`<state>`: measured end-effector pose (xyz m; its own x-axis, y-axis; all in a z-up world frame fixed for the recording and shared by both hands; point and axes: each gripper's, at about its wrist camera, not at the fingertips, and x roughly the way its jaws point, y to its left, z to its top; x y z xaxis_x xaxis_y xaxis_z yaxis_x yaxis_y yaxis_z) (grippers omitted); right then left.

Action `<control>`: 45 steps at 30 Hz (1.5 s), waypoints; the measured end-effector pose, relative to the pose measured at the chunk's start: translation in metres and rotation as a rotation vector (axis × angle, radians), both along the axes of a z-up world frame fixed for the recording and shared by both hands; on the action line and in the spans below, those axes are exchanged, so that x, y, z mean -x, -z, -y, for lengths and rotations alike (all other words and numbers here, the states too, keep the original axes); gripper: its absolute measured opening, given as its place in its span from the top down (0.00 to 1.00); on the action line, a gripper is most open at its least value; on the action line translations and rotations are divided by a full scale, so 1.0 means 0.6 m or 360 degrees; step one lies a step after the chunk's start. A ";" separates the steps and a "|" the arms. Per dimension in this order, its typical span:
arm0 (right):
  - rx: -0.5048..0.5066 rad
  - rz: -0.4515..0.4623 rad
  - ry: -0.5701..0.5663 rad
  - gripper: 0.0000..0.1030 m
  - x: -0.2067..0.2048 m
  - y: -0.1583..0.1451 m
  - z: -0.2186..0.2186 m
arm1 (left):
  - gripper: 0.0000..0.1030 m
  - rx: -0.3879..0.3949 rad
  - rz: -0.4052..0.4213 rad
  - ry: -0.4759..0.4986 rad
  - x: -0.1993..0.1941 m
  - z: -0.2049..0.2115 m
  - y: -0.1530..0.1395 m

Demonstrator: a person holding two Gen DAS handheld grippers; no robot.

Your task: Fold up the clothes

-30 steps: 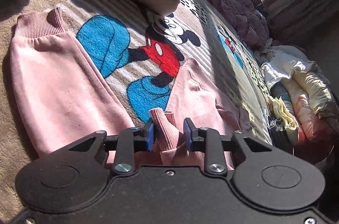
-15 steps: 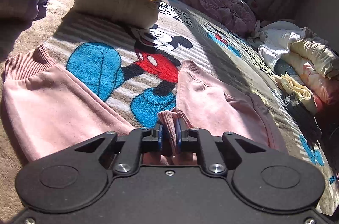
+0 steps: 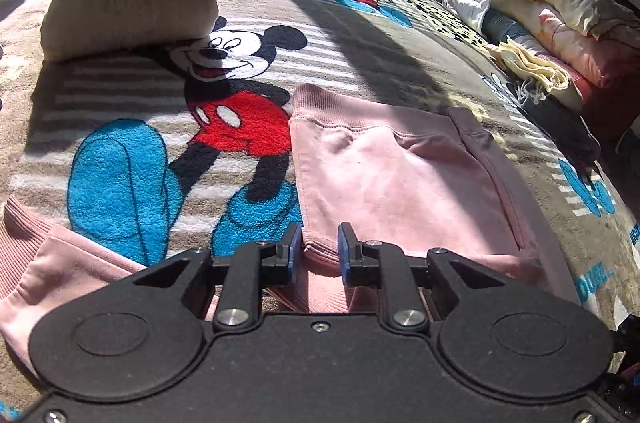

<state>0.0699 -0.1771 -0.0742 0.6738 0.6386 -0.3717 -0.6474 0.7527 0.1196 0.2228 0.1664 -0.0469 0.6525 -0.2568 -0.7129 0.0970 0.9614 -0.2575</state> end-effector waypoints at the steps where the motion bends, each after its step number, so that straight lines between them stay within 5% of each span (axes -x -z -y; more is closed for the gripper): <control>1: -0.0008 -0.0022 -0.0020 0.63 -0.003 0.000 -0.003 | 0.92 -0.0024 0.0013 0.0008 0.001 0.003 0.004; 6: 0.0101 -0.0189 -0.0109 0.61 -0.020 0.028 -0.021 | 0.96 0.0071 0.0321 -0.0236 0.031 -0.017 -0.011; 12: 0.0089 -0.0218 -0.0118 0.61 -0.013 0.035 -0.018 | 0.96 0.0007 0.0273 -0.0299 0.012 -0.014 0.024; 18: 0.0079 -0.0210 -0.0114 0.62 -0.009 0.033 -0.016 | 0.94 -0.0076 0.0278 -0.0379 0.016 -0.011 -0.001; 22: 0.0041 -0.0196 -0.0112 0.61 -0.002 0.025 -0.010 | 0.93 0.0029 0.0339 -0.0493 0.070 -0.032 -0.032; 28: -0.0068 -0.0152 -0.0113 0.61 -0.002 0.004 0.013 | 0.86 0.0286 0.0259 -0.0507 0.156 -0.018 -0.027; 35: -0.0088 -0.0151 -0.0088 0.61 0.001 0.003 0.018 | 0.86 0.0687 0.0117 -0.0697 0.139 -0.028 0.016; 41: -0.0032 -0.0176 -0.0082 0.58 -0.004 0.019 0.009 | 0.86 0.0714 0.0086 -0.0749 0.132 -0.019 0.026; 45: -0.0030 -0.0198 -0.0086 0.56 -0.007 0.021 0.010 | 0.70 0.0783 0.0099 -0.0782 0.141 -0.024 0.034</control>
<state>0.0741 -0.1829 -0.0870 0.5877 0.6803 -0.4379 -0.6662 0.7141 0.2152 0.1380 0.1806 -0.0674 0.8118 -0.2047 -0.5469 -0.2907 0.6706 -0.6825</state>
